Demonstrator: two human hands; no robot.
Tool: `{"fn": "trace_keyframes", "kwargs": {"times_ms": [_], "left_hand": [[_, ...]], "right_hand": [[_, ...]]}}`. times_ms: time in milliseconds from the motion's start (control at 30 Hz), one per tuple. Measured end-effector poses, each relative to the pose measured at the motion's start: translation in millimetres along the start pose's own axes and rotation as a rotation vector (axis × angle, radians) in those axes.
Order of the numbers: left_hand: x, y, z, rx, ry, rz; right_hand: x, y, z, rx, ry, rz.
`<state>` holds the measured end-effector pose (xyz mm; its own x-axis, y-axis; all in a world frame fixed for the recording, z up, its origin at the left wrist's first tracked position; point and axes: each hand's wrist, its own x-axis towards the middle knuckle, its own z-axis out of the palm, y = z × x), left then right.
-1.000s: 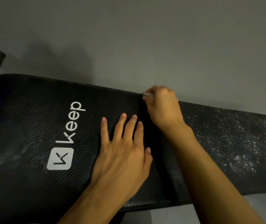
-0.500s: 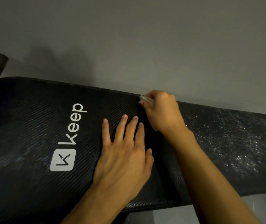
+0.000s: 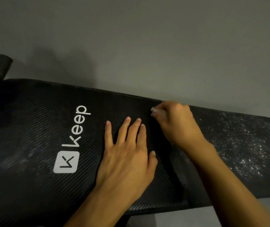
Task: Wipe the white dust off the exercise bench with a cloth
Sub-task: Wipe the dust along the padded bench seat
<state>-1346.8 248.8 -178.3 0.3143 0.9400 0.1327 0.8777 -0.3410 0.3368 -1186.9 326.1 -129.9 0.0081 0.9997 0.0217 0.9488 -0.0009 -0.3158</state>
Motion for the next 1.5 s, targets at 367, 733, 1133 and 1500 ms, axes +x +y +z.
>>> {"fn": "trace_keyframes", "kwargs": {"times_ms": [367, 733, 1133, 1500], "left_hand": [[-1.1, -2.6, -0.3, -0.008, -0.019, 0.032], [-3.0, -2.3, -0.8, -0.021, 0.009, 0.064], [-0.5, 20.0, 12.6, -0.013, 0.053, 0.143], [-4.0, 53.3, 22.5, 0.049, -0.026, 0.132]], "right_hand": [[-105.6, -0.9, 0.4, 0.103, -0.115, -0.173], [-146.7, 30.4, -5.6, 0.208, -0.079, -0.175], [-187.6, 69.9, -16.3, 0.216, -0.023, -0.139], [-191.7, 81.7, -19.7, 0.207, 0.085, -0.056]]}}
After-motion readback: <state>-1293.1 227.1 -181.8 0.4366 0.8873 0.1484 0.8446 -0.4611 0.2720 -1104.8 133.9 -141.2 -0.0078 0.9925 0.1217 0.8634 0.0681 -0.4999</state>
